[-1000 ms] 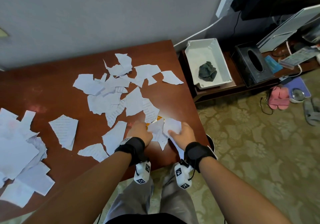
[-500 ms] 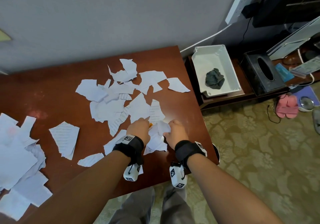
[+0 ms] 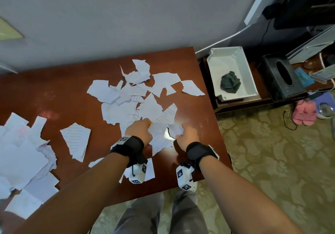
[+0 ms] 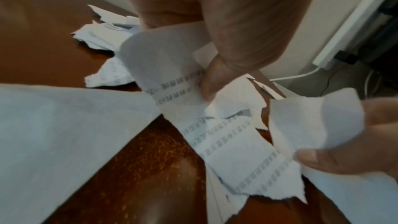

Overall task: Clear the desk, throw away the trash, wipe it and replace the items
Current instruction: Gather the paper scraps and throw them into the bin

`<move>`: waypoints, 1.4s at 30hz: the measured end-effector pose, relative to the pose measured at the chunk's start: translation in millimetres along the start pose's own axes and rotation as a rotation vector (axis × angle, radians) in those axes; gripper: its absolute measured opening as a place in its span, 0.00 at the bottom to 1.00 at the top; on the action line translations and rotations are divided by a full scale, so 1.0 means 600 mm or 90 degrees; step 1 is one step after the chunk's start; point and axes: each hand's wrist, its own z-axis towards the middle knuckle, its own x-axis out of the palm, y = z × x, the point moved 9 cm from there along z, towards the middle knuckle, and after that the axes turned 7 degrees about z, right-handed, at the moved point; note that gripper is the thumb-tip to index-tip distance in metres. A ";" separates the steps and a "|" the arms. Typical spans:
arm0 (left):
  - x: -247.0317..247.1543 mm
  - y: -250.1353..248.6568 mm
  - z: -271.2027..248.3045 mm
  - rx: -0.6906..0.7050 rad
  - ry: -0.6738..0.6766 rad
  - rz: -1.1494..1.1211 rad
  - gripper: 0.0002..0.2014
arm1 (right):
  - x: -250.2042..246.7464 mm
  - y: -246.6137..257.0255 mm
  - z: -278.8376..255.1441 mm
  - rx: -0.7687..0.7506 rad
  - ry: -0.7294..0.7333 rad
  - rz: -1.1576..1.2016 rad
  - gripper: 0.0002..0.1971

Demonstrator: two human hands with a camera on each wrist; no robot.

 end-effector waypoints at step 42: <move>-0.031 0.205 0.046 -0.137 -0.035 0.071 0.51 | 0.014 0.105 0.027 0.006 0.057 -0.024 0.37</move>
